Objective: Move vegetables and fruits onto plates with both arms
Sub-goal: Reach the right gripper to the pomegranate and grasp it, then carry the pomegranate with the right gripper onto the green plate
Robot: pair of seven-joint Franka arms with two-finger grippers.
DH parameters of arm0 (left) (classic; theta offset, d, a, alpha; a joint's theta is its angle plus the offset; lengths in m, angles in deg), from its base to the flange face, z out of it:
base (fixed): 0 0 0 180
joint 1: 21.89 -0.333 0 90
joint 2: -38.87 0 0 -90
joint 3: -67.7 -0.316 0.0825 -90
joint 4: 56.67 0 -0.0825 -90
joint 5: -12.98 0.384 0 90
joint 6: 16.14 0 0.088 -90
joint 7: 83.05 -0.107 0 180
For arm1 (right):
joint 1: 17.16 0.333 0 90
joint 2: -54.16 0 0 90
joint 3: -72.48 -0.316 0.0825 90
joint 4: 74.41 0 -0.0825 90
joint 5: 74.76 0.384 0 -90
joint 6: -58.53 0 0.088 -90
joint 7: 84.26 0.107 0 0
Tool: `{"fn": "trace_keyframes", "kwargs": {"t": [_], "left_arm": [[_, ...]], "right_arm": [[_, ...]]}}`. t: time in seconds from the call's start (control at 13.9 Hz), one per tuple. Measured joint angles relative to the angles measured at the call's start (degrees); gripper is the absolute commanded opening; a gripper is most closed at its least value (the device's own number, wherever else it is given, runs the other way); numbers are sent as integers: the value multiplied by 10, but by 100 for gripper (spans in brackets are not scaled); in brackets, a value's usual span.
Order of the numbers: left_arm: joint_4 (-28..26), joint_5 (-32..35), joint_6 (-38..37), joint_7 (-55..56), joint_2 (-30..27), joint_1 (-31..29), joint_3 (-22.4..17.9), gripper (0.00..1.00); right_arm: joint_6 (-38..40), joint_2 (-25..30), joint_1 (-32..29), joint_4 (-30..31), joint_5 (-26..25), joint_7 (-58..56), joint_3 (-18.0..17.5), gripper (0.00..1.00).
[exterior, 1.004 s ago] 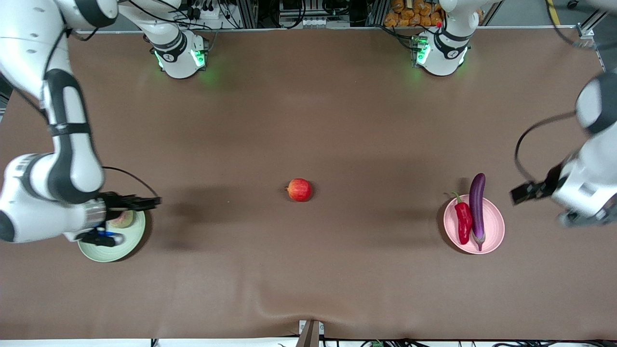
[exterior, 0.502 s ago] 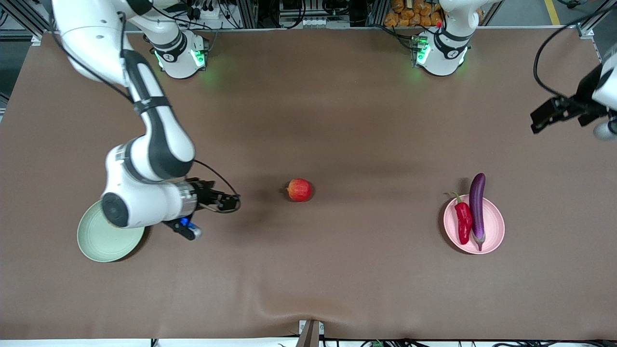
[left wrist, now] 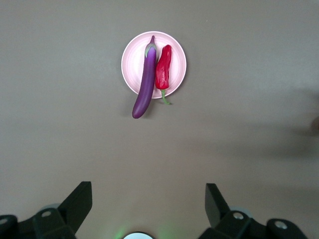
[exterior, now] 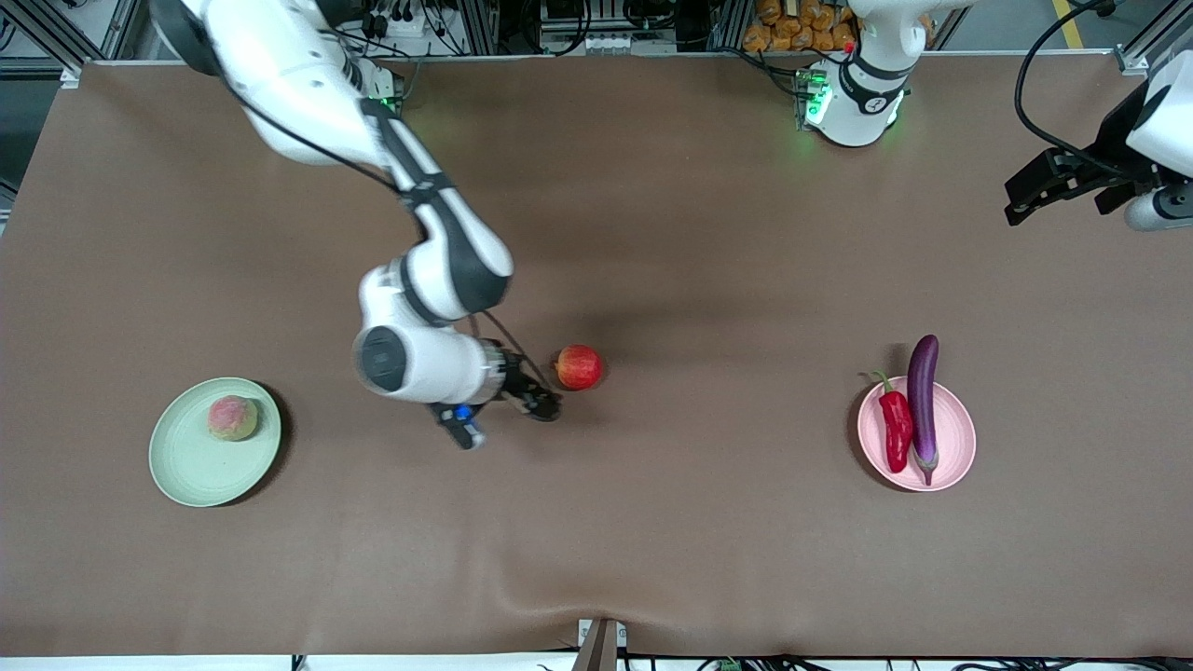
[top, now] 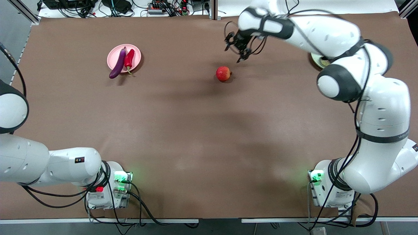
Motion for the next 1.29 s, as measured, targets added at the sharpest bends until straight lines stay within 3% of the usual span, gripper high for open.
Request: {"fn": "trace_keyframes", "kwargs": {"t": [0.22, 0.65, 1.0, 1.15, 1.22, 1.29], "left_arm": [[-2, -11, -12, 0, -1, 65, -72, 100], [-4, -11, -22, 0, -21, 71, -78, 100], [-10, -11, -23, 0, -21, 71, -78, 100], [-11, -11, -26, 0, -21, 73, -77, 100], [-11, -11, -27, 0, -21, 74, -76, 100], [-11, -11, -28, 0, -21, 75, -76, 100]], "right_arm": [[-38, -31, 44, 1, 0, 35, 2, 100], [-18, -35, 52, 13, -1, 50, 14, 100], [-12, -35, 51, 16, -32, 51, 17, 98], [-12, -35, 52, 20, -35, 51, 16, 74], [-12, -36, 54, 23, -36, 51, 16, 58], [-14, -36, 56, 24, -36, 51, 15, 33]]}}
